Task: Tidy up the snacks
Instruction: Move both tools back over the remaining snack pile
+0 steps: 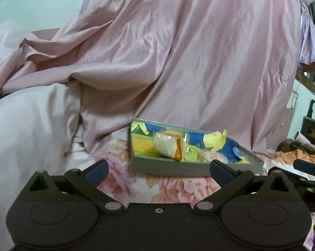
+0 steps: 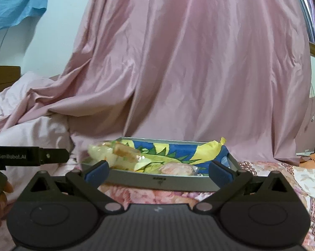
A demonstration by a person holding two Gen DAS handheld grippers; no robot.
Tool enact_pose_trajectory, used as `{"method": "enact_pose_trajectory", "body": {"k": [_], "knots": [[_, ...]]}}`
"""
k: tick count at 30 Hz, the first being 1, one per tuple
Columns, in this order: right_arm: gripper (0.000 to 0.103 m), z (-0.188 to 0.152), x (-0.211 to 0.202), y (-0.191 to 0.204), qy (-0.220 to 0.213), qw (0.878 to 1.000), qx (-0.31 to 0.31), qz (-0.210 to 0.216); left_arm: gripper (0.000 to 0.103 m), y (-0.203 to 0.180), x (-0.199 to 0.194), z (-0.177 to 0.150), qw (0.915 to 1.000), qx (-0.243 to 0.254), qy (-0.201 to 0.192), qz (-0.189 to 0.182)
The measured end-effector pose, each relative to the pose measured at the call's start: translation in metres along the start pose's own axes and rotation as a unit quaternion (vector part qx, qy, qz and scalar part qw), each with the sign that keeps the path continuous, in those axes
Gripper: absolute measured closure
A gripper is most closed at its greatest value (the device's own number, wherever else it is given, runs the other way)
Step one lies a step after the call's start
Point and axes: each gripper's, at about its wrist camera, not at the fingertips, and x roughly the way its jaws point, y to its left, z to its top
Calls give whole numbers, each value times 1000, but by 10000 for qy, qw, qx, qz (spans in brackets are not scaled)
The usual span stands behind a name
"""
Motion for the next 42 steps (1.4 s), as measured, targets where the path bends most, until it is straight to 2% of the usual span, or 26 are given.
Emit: {"method": "enact_pose_trajectory", "body": {"k": [7, 14, 23, 30, 36, 42], "knots": [[0, -18, -34, 15, 118, 9999, -52, -84, 1, 6, -30, -16, 9997, 208, 111, -34], [0, -43, -52, 26, 597, 9981, 84, -128, 1, 8, -41, -31, 9983, 364, 380, -259], [0, -72, -53, 35, 1402, 9898, 154, -178, 1, 13, -24, -49, 9916, 342, 1113, -570], [0, -88, -41, 43, 1926, 9811, 163, -125, 1, 17, -7, -63, 9847, 373, 1604, -573], [0, -97, -34, 44, 2204, 9753, 156, -83, 1, 20, 4, -71, 9797, 335, 1889, -588], [0, -102, -22, 47, 2366, 9715, 152, 47, 1, 22, 16, -77, 9767, 416, 1999, -658]]}}
